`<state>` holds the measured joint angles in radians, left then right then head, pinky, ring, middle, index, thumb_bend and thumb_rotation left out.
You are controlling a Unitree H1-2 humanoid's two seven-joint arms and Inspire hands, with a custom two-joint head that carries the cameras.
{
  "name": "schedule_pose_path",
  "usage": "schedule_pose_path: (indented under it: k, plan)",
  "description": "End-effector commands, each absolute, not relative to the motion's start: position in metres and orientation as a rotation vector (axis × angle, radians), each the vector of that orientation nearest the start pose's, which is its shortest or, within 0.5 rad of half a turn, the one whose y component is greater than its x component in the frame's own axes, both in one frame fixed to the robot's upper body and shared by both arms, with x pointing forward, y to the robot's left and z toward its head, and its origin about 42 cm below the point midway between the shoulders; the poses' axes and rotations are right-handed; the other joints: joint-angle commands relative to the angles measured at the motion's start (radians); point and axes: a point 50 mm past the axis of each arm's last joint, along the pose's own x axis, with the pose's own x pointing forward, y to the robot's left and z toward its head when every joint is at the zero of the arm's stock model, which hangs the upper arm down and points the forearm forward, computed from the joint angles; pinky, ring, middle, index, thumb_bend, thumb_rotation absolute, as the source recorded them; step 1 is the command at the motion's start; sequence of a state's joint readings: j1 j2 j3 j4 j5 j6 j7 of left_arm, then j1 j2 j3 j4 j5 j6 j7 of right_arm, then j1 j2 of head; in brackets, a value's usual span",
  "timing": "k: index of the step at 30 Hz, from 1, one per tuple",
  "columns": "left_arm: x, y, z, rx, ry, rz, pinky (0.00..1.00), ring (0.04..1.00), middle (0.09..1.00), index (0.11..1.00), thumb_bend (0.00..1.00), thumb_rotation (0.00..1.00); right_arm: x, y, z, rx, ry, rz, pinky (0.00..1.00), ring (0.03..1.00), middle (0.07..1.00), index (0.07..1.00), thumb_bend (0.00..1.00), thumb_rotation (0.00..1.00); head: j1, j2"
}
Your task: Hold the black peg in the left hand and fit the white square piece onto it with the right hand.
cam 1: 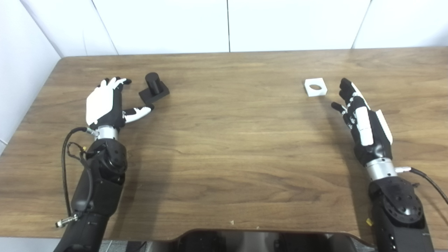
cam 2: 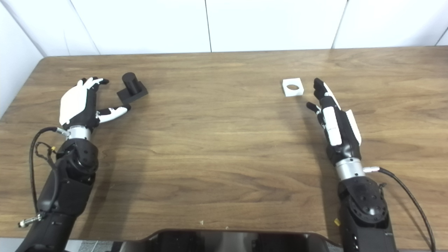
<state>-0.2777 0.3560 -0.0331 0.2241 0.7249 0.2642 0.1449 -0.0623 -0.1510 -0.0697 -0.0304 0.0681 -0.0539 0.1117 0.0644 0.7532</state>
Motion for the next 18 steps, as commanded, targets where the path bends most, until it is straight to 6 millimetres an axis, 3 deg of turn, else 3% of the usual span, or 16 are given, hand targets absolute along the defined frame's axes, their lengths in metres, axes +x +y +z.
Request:
schedule_pose_path:
  k: [1, 18]
  plan:
    - [0.392, 0.346, 0.173, 1.118, 0.005, 0.315, 1.00, 0.998, 0.935, 0.815, 0.73, 0.39, 0.281, -0.267, 0.097, -0.065, -0.051, 0.026, 0.88, 0.974, 0.960, 0.932, 0.67, 0.98, 0.001, 0.000]
    - [0.419, 0.342, 0.183, 1.101, 0.025, 0.239, 0.96, 0.981, 0.925, 0.775, 0.71, 0.39, 0.276, -0.260, 0.093, -0.027, -0.034, 0.007, 0.87, 0.967, 0.957, 0.937, 0.64, 0.95, -0.005, 0.002]
